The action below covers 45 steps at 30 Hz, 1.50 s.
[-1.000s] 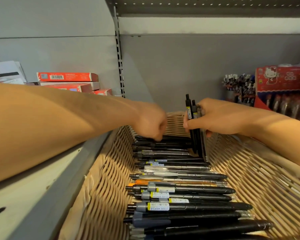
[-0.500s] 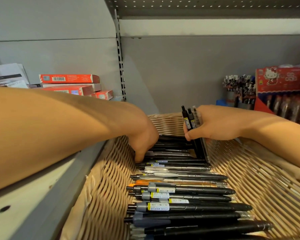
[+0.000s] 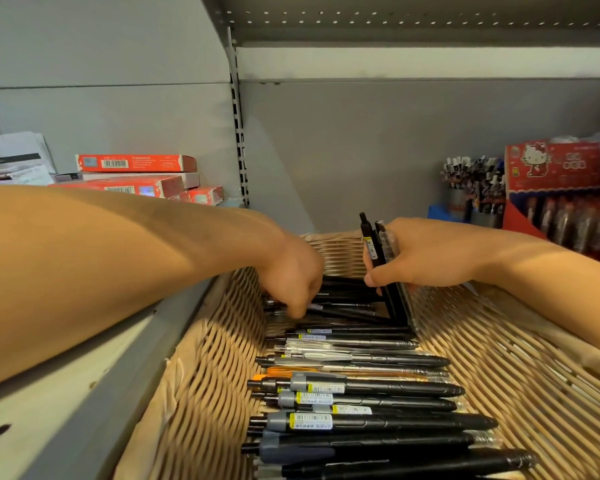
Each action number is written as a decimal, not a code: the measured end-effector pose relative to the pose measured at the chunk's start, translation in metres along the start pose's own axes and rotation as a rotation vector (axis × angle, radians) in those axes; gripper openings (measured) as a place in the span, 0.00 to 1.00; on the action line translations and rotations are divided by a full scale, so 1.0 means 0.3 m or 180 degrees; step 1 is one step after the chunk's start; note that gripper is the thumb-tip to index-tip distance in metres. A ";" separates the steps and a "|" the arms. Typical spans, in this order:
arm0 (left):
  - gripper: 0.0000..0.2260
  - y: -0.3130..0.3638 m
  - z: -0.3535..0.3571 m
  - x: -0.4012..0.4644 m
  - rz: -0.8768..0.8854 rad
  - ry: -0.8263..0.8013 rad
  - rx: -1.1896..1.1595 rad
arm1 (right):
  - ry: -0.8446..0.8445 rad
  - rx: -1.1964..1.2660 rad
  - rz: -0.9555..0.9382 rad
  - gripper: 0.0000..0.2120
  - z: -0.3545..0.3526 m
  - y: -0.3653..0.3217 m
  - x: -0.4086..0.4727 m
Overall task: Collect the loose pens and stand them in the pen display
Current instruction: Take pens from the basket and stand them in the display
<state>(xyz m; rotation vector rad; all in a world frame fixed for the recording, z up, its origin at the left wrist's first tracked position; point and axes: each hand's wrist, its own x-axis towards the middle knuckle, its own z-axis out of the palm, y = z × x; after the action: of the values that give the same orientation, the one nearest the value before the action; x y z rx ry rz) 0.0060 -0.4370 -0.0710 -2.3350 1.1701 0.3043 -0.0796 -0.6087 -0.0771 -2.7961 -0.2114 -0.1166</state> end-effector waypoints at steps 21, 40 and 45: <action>0.14 0.032 -0.002 -0.011 0.0408 0.0155 -0.0633 | 0.0377 0.0311 0.0252 0.14 -0.011 -0.025 -0.017; 0.12 0.043 0.001 -0.019 0.0034 -0.0493 -0.0029 | -0.0039 0.0429 -0.0070 0.04 -0.010 -0.008 -0.016; 0.08 0.034 -0.018 -0.023 0.0159 0.0177 -0.0888 | 0.0060 0.0398 -0.0033 0.06 -0.010 -0.007 -0.013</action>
<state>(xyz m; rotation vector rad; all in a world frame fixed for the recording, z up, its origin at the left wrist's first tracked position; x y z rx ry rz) -0.0064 -0.4400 -0.0670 -2.5700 1.2849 0.4485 -0.0838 -0.6082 -0.0739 -2.6689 -0.2209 -0.1276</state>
